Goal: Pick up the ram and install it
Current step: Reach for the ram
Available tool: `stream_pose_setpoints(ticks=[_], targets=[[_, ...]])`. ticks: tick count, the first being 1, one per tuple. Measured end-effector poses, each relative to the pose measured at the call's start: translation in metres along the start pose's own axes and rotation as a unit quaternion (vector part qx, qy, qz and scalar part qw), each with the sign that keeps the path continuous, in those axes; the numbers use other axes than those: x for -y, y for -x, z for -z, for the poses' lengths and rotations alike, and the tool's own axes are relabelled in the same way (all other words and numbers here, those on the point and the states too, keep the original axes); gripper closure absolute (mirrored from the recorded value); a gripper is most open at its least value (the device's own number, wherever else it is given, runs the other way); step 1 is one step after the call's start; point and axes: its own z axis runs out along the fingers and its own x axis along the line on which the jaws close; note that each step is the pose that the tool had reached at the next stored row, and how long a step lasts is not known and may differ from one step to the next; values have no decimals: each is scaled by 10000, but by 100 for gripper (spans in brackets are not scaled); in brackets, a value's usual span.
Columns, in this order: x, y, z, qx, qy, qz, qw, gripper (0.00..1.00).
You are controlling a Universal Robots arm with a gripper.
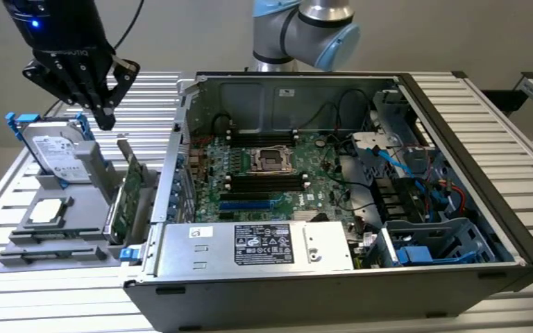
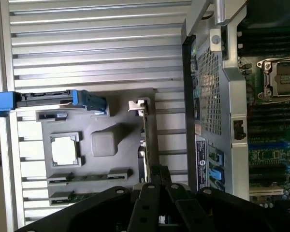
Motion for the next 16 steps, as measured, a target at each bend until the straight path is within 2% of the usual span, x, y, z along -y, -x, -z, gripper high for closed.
stream_pose_setpoints(ticks=[11, 16], targets=[[201, -319, -73, -26, -1, -2, 10000, 89], [298, -429, -104, -52, -3, -2, 10000, 89]])
